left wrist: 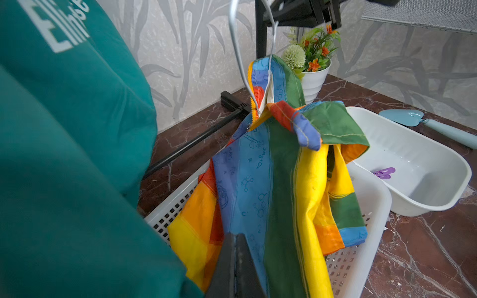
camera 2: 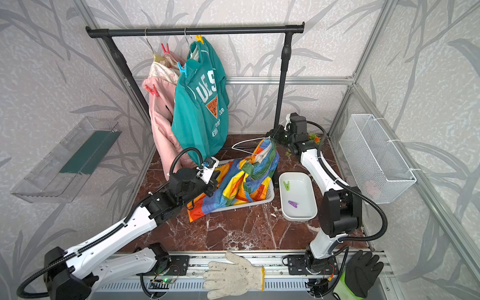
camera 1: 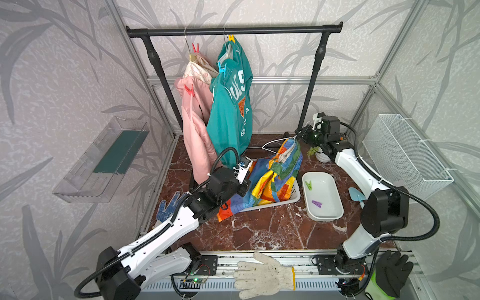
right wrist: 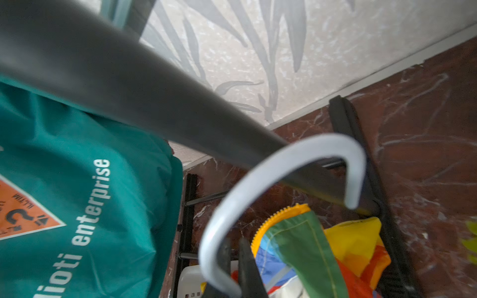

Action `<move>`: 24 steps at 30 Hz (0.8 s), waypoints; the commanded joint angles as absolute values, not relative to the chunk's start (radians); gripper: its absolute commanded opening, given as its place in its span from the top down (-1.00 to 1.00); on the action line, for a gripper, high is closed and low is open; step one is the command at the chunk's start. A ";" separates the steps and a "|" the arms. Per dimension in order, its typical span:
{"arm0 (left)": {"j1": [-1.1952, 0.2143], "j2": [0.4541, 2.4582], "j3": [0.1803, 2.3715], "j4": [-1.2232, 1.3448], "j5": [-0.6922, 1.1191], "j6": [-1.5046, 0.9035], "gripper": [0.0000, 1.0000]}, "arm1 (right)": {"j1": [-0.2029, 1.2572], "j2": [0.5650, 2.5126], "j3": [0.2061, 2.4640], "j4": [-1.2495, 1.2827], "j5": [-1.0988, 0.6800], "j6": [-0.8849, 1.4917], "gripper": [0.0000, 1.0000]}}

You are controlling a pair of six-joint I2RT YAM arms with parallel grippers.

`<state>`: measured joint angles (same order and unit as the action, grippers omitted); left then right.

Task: Remove the clothespins securing jackets to the hanger
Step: Remove the jacket from the hanger.

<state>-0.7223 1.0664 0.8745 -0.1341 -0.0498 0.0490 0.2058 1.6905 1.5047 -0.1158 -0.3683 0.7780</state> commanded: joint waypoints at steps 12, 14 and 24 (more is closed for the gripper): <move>-0.727 1.104 0.987 -0.460 0.141 0.011 0.09 | 0.255 1.659 1.587 -0.070 -0.411 0.821 1.00; -0.734 1.111 0.991 -0.503 0.142 -0.009 0.09 | 0.256 1.654 1.592 -0.065 -0.419 0.821 1.00; -0.829 1.180 0.990 -0.606 0.087 -0.108 0.11 | 0.273 1.633 1.623 -0.054 -0.449 0.827 1.00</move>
